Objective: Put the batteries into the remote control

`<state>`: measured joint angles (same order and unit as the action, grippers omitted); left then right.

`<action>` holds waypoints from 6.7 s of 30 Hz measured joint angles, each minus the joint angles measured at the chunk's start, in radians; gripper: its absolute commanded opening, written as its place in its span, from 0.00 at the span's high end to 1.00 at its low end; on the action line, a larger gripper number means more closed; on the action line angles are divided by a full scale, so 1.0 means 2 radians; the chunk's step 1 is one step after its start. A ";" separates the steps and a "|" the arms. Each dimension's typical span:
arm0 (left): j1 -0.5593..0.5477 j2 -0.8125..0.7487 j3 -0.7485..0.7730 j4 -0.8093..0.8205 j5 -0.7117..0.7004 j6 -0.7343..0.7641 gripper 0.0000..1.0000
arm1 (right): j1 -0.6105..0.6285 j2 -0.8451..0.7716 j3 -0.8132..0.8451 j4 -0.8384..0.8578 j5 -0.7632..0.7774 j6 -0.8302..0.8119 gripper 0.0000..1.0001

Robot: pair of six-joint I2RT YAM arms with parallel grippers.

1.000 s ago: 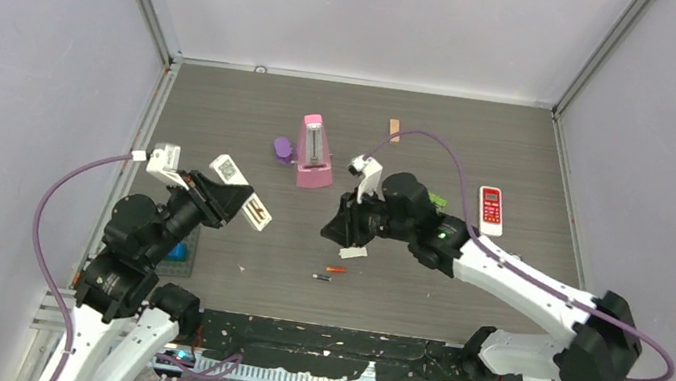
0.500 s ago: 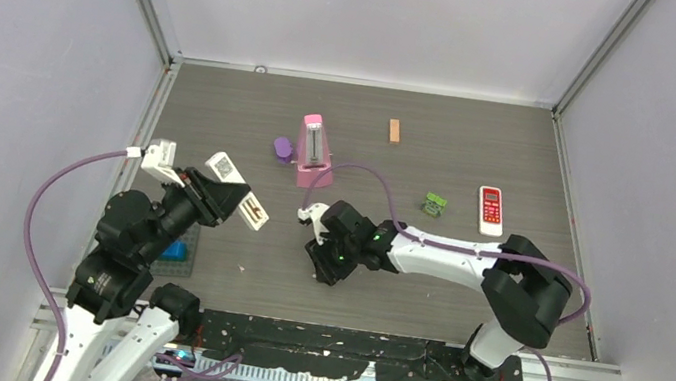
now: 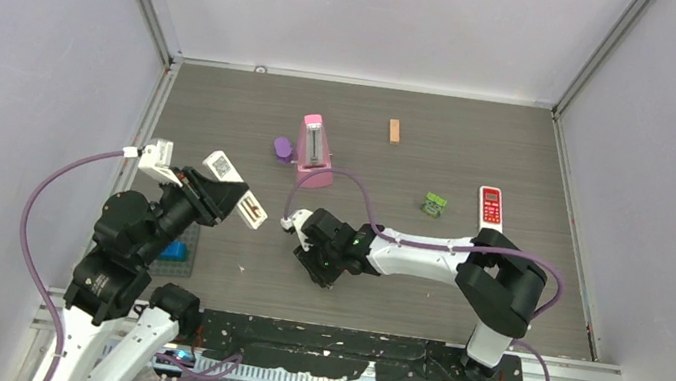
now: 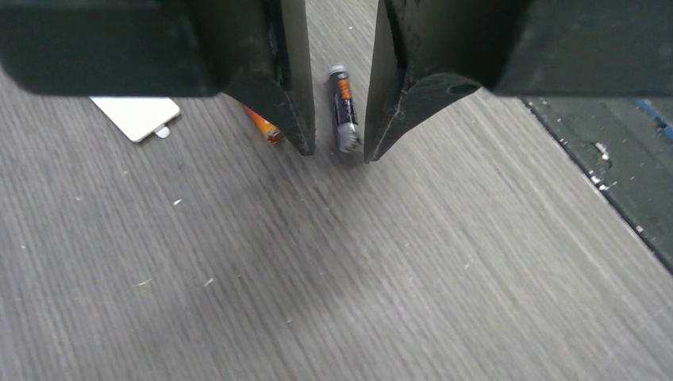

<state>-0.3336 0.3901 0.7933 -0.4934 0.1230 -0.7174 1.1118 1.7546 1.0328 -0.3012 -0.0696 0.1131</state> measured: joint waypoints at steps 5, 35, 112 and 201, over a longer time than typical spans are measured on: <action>0.000 0.000 0.004 0.000 0.000 0.001 1.00 | 0.002 0.004 0.003 -0.005 0.028 -0.006 0.62; 0.000 0.000 0.004 -0.007 -0.005 0.007 1.00 | 0.012 -0.007 0.003 -0.037 0.056 0.016 0.94; 0.000 0.050 -0.119 0.352 0.217 -0.262 1.00 | 0.070 -0.255 0.106 0.105 0.069 0.029 0.87; 0.000 0.034 -0.117 0.368 0.184 -0.344 1.00 | -0.031 -0.237 0.107 0.113 -0.094 0.350 0.47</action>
<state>-0.3328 0.4576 0.5583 0.2424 0.4908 -1.4059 1.0496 1.2808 1.2465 -0.0742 -0.2573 0.8124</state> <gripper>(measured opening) 0.263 0.365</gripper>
